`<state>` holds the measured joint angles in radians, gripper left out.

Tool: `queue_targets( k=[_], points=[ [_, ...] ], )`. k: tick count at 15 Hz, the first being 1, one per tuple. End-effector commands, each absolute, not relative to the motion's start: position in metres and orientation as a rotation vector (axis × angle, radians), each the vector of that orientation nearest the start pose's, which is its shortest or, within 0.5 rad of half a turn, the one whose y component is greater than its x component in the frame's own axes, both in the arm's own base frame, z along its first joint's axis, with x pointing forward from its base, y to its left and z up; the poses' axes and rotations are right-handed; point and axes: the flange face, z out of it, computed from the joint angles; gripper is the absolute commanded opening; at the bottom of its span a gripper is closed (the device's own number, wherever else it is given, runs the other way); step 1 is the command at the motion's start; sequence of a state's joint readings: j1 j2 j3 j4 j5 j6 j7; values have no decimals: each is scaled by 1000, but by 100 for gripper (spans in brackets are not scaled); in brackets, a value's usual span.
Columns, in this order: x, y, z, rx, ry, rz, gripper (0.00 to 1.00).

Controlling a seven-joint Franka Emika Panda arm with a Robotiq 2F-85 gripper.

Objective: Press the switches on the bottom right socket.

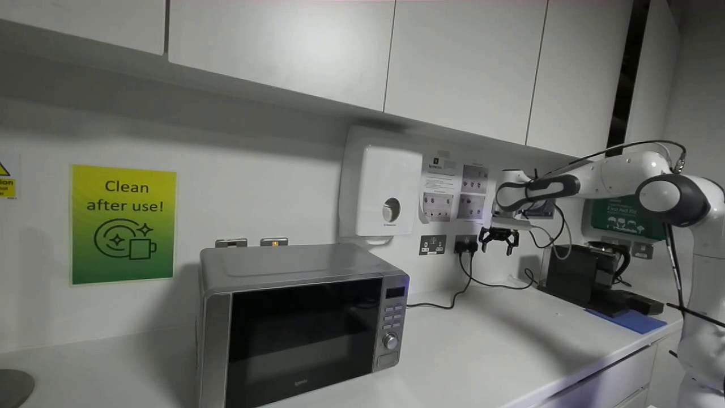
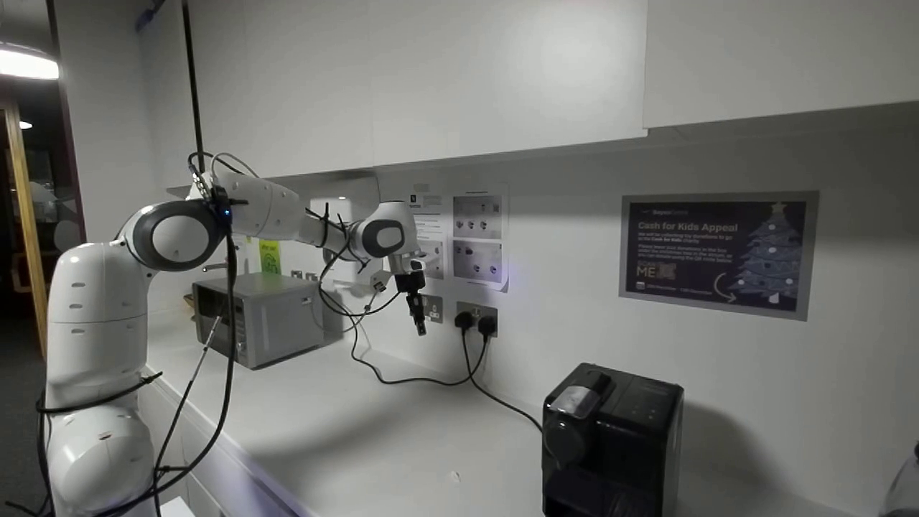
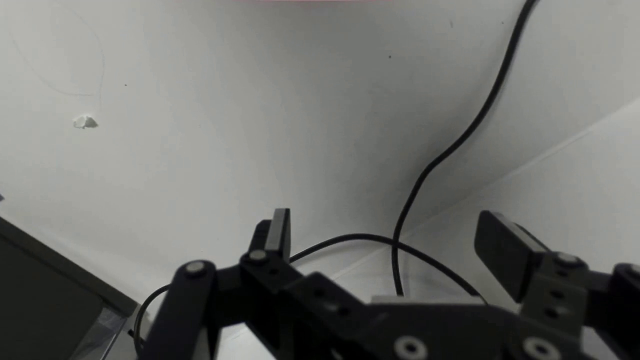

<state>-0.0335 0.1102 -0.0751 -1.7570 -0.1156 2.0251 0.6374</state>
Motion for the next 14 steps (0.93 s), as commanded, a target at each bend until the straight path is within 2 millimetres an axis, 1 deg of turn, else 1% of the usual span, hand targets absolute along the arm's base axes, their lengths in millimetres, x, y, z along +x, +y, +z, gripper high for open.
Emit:
queue_targets(
  k=[1, 6, 7, 8, 10, 13, 14],
  points=[
    [630, -85, 522, -2879, 1223, -365, 100],
    [650, -94, 523, -2783, 1317, -425, 100],
    [653, -95, 523, -2772, 1331, -431, 96],
    [655, -96, 523, -2765, 1341, -432, 74],
    [659, -99, 523, -2756, 1356, -435, 70],
    [665, -107, 525, -2725, 1389, -443, 49],
    [666, -109, 525, -2707, 1403, -438, 40]
  ],
)
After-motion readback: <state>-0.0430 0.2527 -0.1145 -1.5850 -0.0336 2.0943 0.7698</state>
